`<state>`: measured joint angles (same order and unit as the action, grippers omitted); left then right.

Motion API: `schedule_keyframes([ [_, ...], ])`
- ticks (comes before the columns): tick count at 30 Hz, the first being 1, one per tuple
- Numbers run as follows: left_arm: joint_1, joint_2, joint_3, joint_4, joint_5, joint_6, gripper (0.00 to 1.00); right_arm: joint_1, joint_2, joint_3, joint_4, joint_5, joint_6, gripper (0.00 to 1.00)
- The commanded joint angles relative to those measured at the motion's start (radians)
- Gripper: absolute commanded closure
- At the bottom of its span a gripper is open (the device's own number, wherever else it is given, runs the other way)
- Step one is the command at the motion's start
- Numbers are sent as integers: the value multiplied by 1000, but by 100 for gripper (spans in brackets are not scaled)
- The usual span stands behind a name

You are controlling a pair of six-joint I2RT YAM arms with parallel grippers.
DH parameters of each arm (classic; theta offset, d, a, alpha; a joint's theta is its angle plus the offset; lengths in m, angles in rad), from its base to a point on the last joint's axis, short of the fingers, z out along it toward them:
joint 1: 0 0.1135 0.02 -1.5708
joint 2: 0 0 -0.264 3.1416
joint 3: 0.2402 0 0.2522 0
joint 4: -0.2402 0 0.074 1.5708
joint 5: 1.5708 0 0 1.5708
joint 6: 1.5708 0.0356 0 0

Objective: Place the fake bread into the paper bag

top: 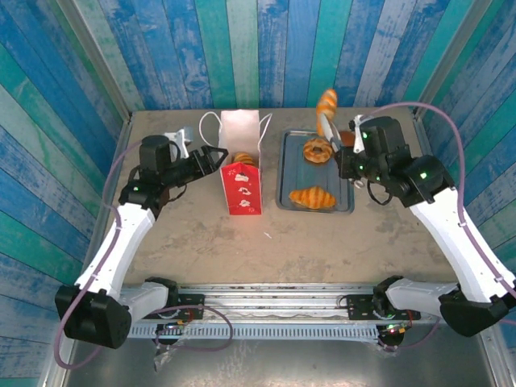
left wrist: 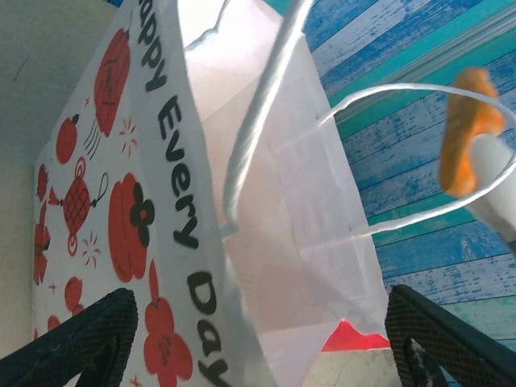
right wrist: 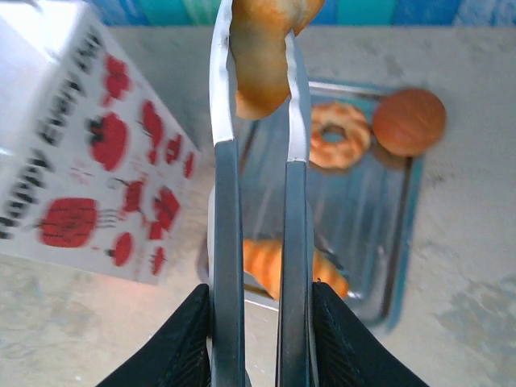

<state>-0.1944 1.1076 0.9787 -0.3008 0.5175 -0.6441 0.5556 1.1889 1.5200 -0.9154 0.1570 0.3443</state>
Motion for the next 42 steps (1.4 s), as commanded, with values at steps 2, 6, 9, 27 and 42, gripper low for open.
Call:
schedule_keyframes([
  [2, -5, 44, 30, 58, -28, -8, 21, 94, -31, 51, 126, 30, 11, 86],
  [6, -4, 66, 28, 69, -48, -4, 26, 176, -28, 73, 197, 54, 2, 86],
  [9, -6, 76, 17, 84, -51, -7, 29, 241, -7, 95, 230, 71, -8, 86],
  [27, -7, 59, -8, 58, -101, 35, 54, 460, 307, 308, 132, 176, -24, 86],
  [42, -7, 23, -6, 22, -157, 65, 62, 461, 491, 432, -86, 240, 6, 83],
])
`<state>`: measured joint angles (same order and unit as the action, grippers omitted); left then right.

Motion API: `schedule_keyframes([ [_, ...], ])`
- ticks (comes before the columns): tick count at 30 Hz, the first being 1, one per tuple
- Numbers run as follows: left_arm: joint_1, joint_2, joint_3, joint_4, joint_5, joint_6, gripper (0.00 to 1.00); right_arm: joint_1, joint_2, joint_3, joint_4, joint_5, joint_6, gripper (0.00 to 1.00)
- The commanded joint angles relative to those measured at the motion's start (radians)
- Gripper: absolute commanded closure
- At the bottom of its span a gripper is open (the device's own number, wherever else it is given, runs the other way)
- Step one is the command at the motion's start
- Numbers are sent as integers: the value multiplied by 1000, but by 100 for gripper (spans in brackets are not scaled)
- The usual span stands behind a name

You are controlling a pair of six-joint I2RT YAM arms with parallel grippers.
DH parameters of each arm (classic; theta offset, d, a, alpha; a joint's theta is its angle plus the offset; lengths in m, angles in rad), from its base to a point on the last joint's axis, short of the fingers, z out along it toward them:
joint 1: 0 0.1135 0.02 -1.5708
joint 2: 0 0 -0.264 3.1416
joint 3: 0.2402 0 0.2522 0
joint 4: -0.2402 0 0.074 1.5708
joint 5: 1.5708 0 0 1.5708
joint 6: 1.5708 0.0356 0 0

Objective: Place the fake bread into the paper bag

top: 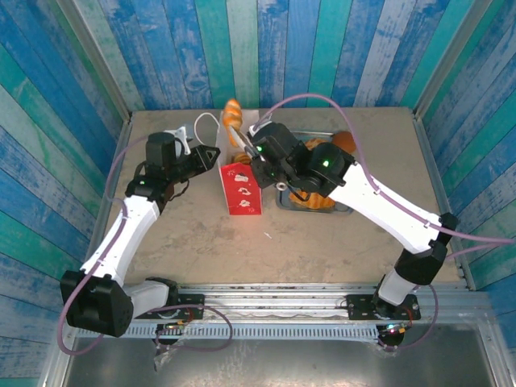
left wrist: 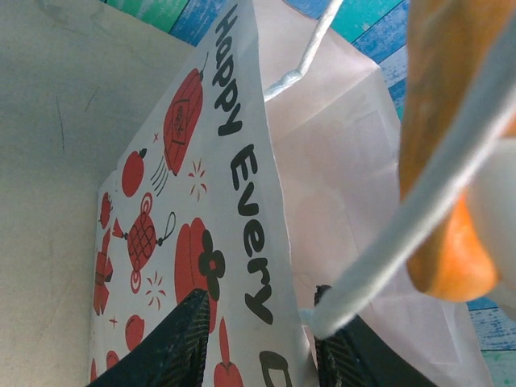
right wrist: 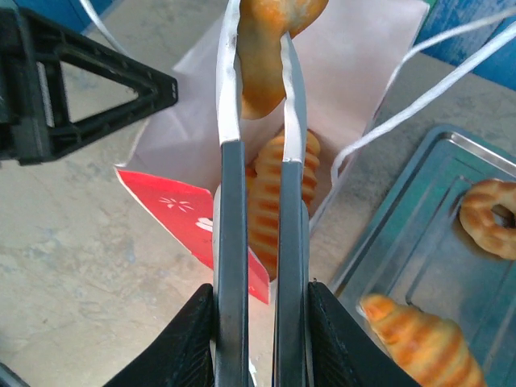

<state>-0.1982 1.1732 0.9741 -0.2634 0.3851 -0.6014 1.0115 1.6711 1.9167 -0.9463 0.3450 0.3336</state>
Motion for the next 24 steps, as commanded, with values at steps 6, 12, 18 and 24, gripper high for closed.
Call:
schedule_keyframes([
  [6, -4, -53, 8, -32, -32, 30, 63, 3, 33, 54, -105, 83, 22, 78],
  [12, -3, -57, 11, -37, -38, 31, 63, 4, 42, 56, -127, 82, 25, 72],
  [18, -3, -57, 14, -40, -37, 34, 64, 3, 46, 61, -132, 80, 24, 65],
  [24, -3, -63, 2, -39, -40, 29, 64, 3, 52, 62, -144, 87, 25, 60],
])
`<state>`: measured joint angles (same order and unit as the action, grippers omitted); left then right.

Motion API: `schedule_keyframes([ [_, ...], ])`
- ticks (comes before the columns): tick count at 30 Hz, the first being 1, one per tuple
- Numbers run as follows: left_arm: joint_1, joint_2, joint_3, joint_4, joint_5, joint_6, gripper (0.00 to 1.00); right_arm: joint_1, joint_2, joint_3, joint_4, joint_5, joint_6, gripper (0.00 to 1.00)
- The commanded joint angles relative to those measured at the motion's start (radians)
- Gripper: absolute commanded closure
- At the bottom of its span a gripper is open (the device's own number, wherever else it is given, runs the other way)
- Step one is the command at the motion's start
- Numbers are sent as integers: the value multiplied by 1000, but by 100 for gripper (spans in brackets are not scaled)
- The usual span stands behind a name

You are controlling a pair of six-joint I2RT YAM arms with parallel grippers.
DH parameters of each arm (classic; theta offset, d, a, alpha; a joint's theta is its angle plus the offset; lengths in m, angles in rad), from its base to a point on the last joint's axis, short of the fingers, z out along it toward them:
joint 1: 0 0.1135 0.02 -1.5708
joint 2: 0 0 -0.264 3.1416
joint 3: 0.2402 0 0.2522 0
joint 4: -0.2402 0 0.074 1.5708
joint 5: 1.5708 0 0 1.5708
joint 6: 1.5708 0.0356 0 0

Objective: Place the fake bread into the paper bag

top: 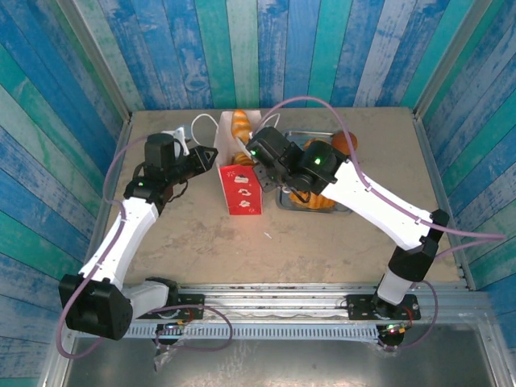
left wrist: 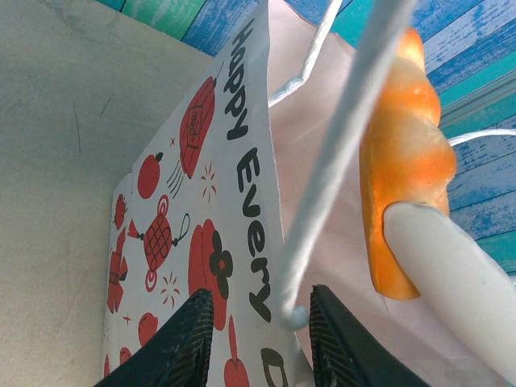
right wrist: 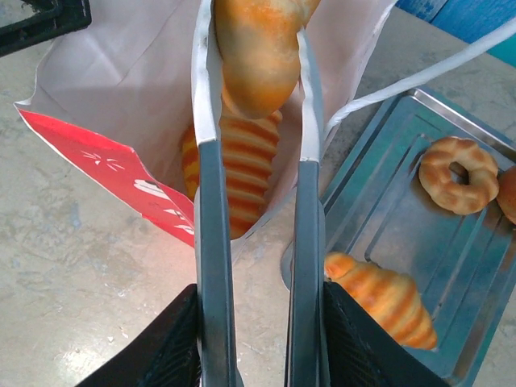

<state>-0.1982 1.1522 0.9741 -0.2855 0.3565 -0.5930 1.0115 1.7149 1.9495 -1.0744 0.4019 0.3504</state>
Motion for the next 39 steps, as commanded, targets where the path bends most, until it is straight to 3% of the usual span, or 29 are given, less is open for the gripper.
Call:
schedule_keyframes([
  [1, -3, -45, 0, -17, -13, 21, 64, 5, 9, 29, -16, 30, 9, 60],
  [26, -3, -39, -3, -1, 5, 8, 65, 2, -1, 56, -24, 31, 5, 53],
  [33, -2, -42, 6, 10, 20, -10, 64, 1, 11, 183, -21, -14, -27, 53],
  [39, -2, -38, 76, -13, 25, 12, 56, -10, -6, 300, -17, -59, -55, 53],
])
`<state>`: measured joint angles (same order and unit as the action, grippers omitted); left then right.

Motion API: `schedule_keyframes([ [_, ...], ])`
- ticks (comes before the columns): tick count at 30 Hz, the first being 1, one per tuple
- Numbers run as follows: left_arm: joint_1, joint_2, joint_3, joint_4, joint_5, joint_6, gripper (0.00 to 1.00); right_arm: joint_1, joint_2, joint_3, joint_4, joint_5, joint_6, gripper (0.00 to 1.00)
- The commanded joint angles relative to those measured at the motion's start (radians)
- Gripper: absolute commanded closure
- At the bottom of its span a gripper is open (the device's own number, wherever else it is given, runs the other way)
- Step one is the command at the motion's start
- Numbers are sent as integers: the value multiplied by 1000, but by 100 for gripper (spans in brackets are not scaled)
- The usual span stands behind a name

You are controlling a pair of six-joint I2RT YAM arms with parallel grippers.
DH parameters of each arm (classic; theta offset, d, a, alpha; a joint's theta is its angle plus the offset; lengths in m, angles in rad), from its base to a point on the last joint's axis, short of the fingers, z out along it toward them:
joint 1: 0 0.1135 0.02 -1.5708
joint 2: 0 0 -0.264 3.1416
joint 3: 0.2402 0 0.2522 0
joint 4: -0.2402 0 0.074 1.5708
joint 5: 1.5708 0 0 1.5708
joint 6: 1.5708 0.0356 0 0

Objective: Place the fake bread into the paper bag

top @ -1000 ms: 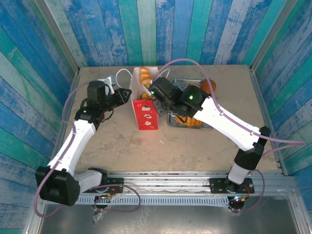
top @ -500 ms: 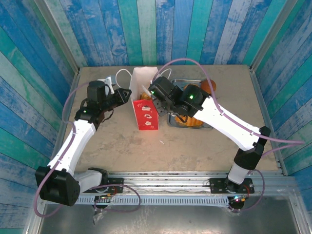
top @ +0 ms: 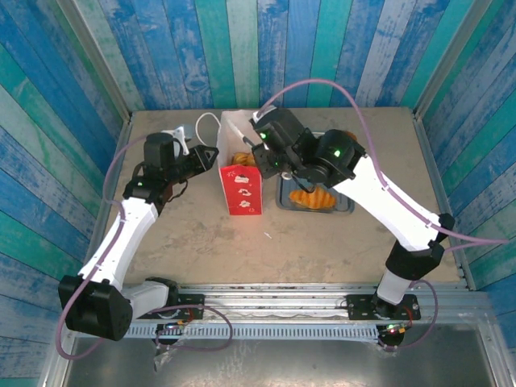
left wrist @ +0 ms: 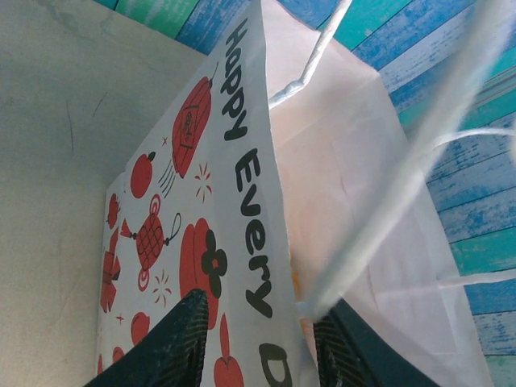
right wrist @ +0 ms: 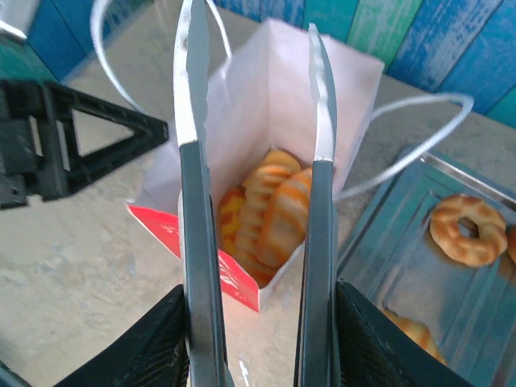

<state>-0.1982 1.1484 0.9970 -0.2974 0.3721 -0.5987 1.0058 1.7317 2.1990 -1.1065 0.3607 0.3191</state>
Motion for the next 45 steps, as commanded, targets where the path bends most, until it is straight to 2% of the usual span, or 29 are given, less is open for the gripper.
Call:
schedule_keyframes([
  [1, -1, -36, 68, -4, 6, 19, 55, -7, -30, 67, 17, -25, -29, 53],
  [6, -1, -42, 149, -41, -16, 60, 41, -52, -104, 77, 31, -28, -40, 54],
  [10, -1, -74, 167, -67, -67, 110, 29, -130, -211, -38, 46, -22, -29, 54],
  [16, -2, -168, 99, -62, -210, 138, 9, -309, -428, -375, 85, -52, 23, 54],
  [19, 0, -200, 67, -63, -269, 139, 5, -437, -524, -583, 126, -128, 49, 54],
  [24, 0, -235, 16, -59, -295, 116, 4, -583, -586, -826, 159, -237, 41, 54],
  [28, 0, -266, -38, -38, -296, 96, 1, -663, -561, -949, 218, -285, 21, 54],
  [30, 0, -279, -70, -32, -297, 94, 6, -689, -523, -984, 253, -299, 16, 54],
  [32, -1, -286, -90, -37, -297, 93, 6, -702, -477, -992, 268, -288, 13, 55],
  [36, 0, -292, -116, -45, -291, 95, 6, -748, -373, -957, 272, -254, -7, 56],
  [45, 0, -281, -97, -71, -315, 129, 6, -872, -217, -839, 280, -302, -53, 55],
])
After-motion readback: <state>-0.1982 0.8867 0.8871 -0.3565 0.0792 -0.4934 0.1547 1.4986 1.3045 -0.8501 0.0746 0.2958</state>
